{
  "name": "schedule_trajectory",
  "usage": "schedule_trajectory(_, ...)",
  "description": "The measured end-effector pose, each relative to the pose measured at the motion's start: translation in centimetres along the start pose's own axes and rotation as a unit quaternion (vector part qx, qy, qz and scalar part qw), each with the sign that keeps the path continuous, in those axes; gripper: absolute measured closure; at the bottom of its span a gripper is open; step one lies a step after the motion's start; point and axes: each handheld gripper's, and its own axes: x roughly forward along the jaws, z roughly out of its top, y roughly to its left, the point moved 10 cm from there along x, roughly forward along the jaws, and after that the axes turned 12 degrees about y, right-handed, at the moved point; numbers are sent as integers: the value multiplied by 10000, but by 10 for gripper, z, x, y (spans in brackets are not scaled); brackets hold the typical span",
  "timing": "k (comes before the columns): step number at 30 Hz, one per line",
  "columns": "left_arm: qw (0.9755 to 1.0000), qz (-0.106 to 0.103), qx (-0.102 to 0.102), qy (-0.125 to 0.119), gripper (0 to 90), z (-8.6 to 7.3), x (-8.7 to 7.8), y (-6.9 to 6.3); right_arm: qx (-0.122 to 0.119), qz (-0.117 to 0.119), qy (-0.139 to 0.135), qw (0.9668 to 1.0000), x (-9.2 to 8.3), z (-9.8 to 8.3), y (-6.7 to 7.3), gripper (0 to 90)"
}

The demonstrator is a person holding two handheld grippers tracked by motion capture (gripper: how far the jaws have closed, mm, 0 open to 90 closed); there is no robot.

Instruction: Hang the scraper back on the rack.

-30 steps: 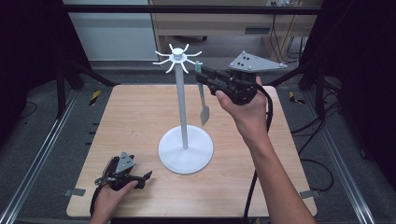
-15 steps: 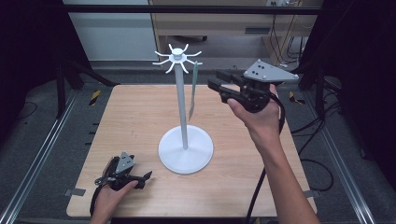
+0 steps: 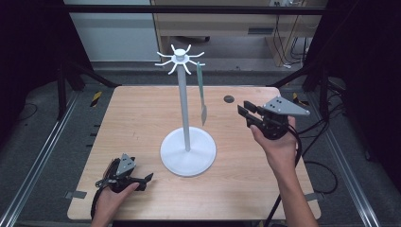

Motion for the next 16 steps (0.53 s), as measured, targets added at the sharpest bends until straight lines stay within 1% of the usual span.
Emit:
schedule_trajectory(2,10000,7,-2,-1,46,0,0,1,68,-94,138,9998,4,-16,-3,716)
schedule_trajectory(4,10000,9,-14,-3,45,0,0,1,132,-120,254,9995,9,-29,-5,720)
schedule_trajectory(7,10000,18,-37,-12,45,0,-1,3,177,-200,419,9988,15,-48,-7,702)
schedule_trajectory(8,10000,31,-51,-20,43,0,-1,3,165,-263,467,9984,17,-53,-8,672)
schedule_trajectory(10,10000,31,-67,-37,41,0,-2,4,221,-352,534,9977,20,-63,-10,592)
schedule_trajectory(11,9999,41,-85,-40,41,0,-2,5,265,-406,563,9972,21,-67,-11,546)
schedule_trajectory(13,9999,60,-128,-63,40,-1,-3,7,403,-471,609,9962,24,-78,-14,422)
schedule_trajectory(14,9998,61,-151,-79,40,-1,-4,9,435,-548,672,9953,26,-84,-15,377)
schedule_trajectory(15,9998,64,-169,-80,40,-1,-5,10,468,-600,701,9946,27,-91,-16,354)
schedule_trajectory(16,9998,69,-183,-87,39,-1,-5,10,486,-683,713,9939,28,-97,-16,299)
